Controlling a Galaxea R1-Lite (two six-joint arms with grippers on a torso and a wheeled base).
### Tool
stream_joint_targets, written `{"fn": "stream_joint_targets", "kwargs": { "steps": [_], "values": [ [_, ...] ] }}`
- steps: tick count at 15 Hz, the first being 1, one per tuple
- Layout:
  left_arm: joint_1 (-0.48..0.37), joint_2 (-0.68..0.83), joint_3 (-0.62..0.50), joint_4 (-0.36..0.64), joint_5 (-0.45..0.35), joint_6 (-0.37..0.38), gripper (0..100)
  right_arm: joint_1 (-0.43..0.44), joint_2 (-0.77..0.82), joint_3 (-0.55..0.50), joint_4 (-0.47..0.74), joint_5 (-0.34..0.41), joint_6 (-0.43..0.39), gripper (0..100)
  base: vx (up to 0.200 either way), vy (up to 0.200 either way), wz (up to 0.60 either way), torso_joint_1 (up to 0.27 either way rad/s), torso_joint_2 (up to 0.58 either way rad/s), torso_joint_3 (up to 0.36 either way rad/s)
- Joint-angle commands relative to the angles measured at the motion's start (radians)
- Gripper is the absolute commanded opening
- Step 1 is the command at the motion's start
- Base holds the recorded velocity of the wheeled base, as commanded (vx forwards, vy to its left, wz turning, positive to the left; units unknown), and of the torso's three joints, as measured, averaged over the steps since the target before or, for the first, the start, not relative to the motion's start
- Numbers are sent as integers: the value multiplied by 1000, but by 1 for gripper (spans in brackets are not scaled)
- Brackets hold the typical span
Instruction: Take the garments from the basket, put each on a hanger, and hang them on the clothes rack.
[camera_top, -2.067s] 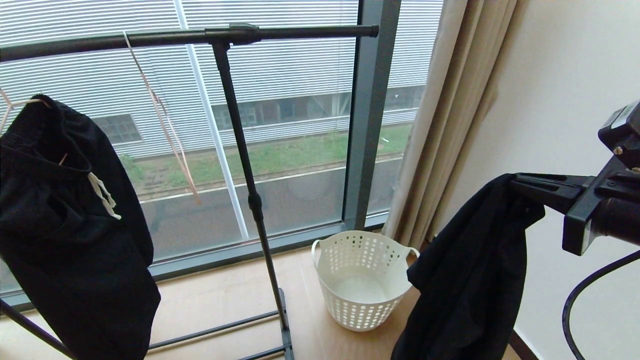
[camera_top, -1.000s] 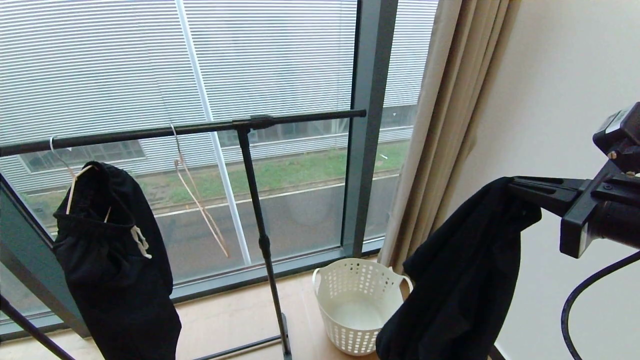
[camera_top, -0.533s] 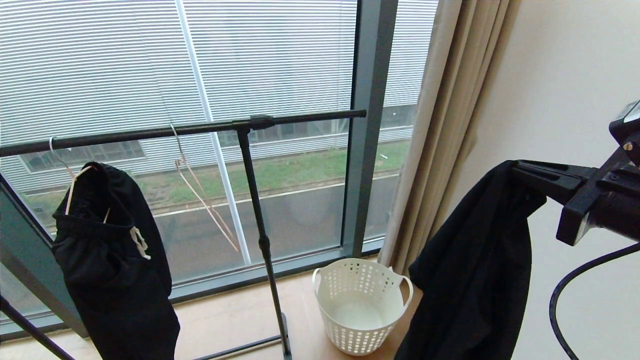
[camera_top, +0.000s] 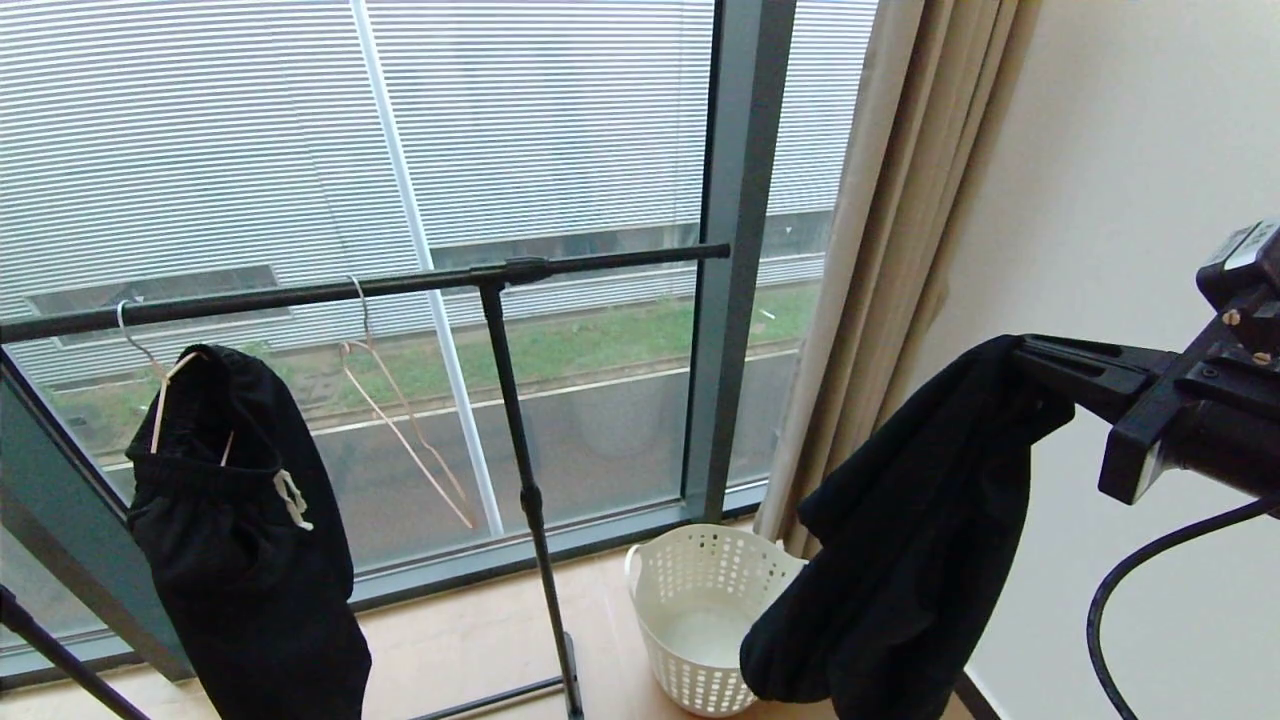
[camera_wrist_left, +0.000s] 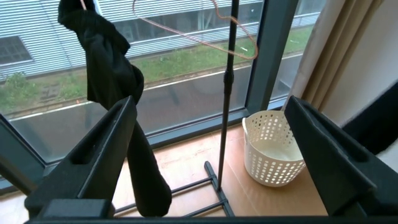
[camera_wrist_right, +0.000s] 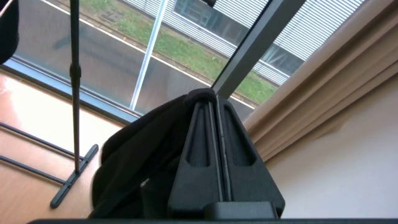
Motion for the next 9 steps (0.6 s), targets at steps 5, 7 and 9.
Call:
{"fn": "stream_joint_targets", "kwargs": {
  "steps": [5,7,9],
  "values": [
    [0,0,0,0,0,2,100,1,6,2,-1,-1,0,0,0,0,480,4,-6,-3],
    [0,0,0,0,0,2,100,1,3,2,-1,1,0,0,0,0,600,7,-5,-2],
    [0,0,0,0,-1,2,100,1,0,6,-3,1,0,0,0,0,0,0,0,0]
  ]
}}
